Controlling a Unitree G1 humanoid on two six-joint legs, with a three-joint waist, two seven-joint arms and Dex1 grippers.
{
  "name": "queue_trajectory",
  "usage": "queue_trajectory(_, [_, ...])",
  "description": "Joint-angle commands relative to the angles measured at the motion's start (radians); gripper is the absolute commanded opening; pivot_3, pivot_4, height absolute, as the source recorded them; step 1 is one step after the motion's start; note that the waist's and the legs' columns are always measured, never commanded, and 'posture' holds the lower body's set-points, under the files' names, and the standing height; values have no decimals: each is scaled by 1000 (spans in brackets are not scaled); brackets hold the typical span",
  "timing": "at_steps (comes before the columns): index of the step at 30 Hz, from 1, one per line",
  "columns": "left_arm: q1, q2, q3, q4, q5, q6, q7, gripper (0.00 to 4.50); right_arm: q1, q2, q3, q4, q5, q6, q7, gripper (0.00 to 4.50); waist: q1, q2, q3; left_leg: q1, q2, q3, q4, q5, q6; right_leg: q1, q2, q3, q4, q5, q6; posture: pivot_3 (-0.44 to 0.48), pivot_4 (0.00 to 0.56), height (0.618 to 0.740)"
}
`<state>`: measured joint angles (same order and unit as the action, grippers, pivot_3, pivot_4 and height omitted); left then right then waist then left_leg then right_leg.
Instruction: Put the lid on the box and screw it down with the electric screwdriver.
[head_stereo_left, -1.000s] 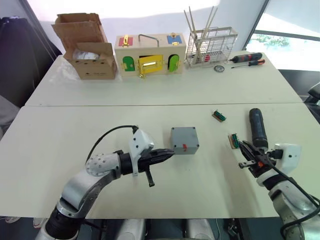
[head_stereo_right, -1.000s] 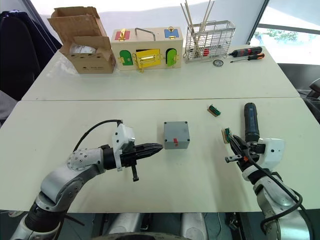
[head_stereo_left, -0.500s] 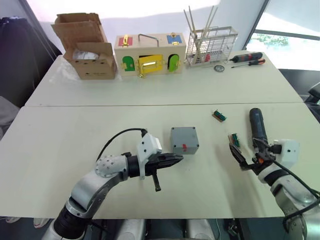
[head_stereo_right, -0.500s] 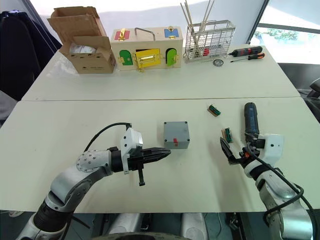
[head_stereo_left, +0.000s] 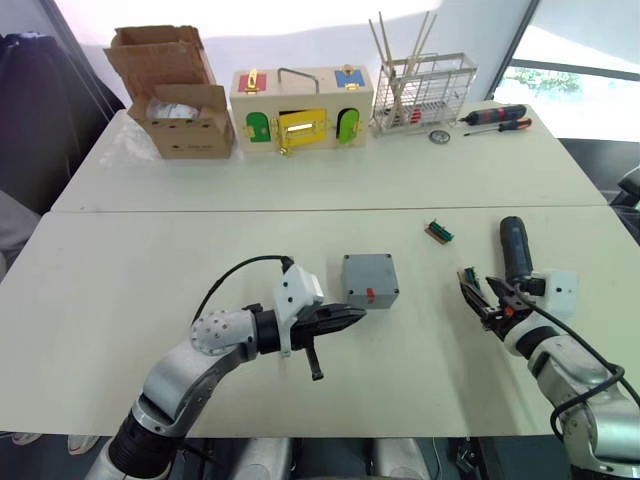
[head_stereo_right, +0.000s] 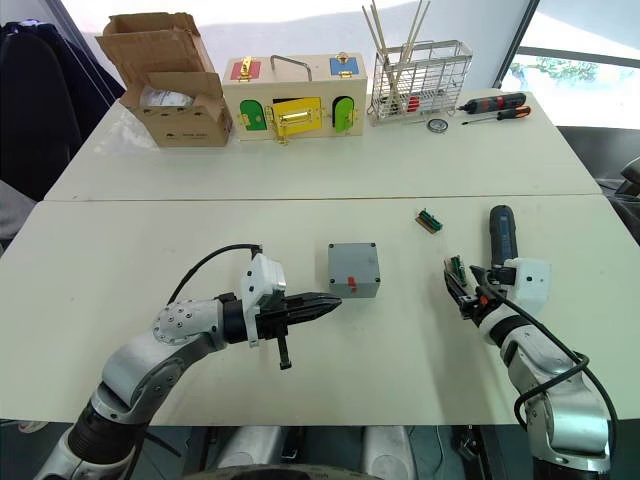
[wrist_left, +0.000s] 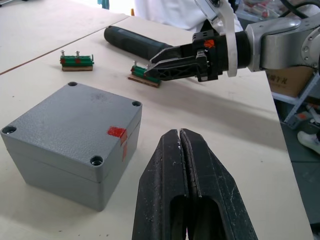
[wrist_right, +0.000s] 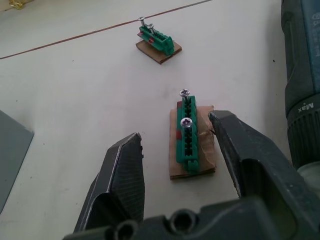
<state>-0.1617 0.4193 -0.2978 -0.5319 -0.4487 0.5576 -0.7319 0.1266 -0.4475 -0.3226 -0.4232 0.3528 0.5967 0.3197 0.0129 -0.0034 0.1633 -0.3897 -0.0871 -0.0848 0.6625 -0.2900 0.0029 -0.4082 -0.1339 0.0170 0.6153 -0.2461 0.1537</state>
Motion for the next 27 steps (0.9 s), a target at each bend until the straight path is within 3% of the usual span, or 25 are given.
queue_trajectory(1, [-5,-2,16,-44,-17,-3,9,0,-17,-8,-7,9,-13,-19,-3,2492,0,0,0,0,0,0,0,0,0,0,0,0,0,0,0,0,150,734])
queue_trajectory(7, [-8,0,17,-45,-22,4,13,0,-31,0,-1,27,-24,-25,-5,2492,0,0,0,0,0,0,0,0,0,0,0,0,0,0,0,0,150,734])
queue_trajectory(10, [-13,-1,18,-42,-26,6,18,0,-44,10,0,44,-29,-38,-12,1745,0,0,0,0,0,0,0,0,0,0,0,0,0,0,0,0,150,734])
queue_trajectory(13, [-12,-1,16,-39,-27,4,21,0,-52,14,4,56,-34,-47,-13,134,0,0,0,0,0,0,0,0,0,0,0,0,0,0,0,0,150,734])
queue_trajectory(27, [3,5,20,-14,-17,-26,11,0,-27,30,-19,5,-14,-74,-22,53,0,0,0,0,0,0,0,0,0,0,0,0,0,0,0,0,150,734])
